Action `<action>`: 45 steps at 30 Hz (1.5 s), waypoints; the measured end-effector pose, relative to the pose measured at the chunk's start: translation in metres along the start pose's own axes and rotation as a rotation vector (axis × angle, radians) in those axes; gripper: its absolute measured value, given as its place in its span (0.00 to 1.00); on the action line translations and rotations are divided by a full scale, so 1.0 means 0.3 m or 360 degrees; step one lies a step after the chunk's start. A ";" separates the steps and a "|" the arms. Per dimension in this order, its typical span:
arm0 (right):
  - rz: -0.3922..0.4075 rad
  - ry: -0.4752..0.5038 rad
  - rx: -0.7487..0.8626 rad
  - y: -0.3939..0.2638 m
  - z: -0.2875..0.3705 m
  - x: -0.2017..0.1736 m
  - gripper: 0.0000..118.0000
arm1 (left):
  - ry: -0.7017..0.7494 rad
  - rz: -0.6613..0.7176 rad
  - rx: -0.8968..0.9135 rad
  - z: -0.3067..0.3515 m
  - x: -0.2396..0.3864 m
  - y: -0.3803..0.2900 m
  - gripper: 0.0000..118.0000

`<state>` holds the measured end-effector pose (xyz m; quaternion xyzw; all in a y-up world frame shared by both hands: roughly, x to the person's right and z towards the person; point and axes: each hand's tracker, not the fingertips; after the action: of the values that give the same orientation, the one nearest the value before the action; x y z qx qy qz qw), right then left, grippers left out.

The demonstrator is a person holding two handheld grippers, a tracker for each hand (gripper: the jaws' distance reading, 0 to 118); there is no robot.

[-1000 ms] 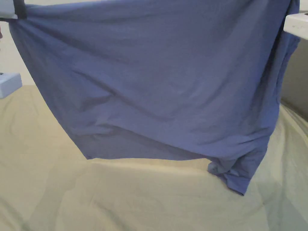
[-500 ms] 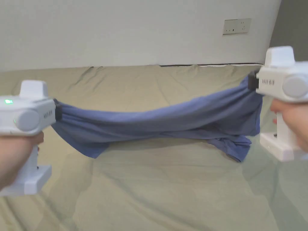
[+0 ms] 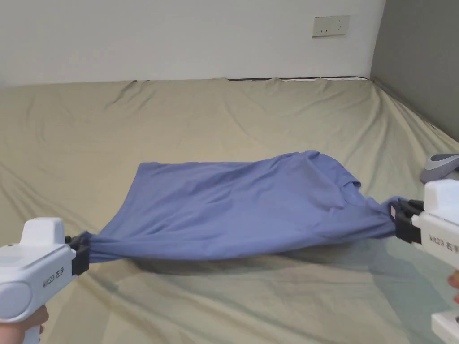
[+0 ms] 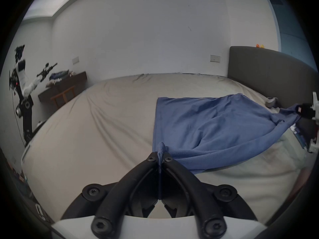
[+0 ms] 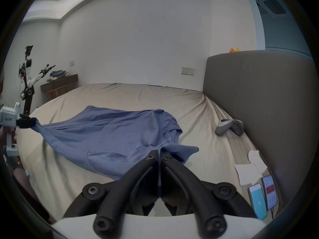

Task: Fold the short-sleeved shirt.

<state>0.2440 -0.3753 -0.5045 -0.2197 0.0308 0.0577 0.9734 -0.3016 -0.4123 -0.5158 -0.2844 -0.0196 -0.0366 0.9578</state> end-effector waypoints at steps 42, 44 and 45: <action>-0.0106 0.0202 0.0040 -0.364 0.529 -0.122 0.00 | -0.0244 0.0141 -0.0315 0.337 -0.086 -0.338 0.96; -0.0093 0.0207 0.0021 -0.368 0.514 -0.122 0.00 | -0.0267 0.0203 -0.0392 0.233 -0.087 -0.351 0.92; -0.0078 0.0208 0.0011 -0.371 0.508 -0.121 0.00 | -0.0248 0.0212 -0.0360 0.196 -0.081 -0.352 0.90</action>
<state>0.2274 -0.4131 -0.3167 -0.2202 0.0893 0.0192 0.9712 -0.3354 -0.4669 -0.4106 -0.3930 -0.0707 0.0471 0.9156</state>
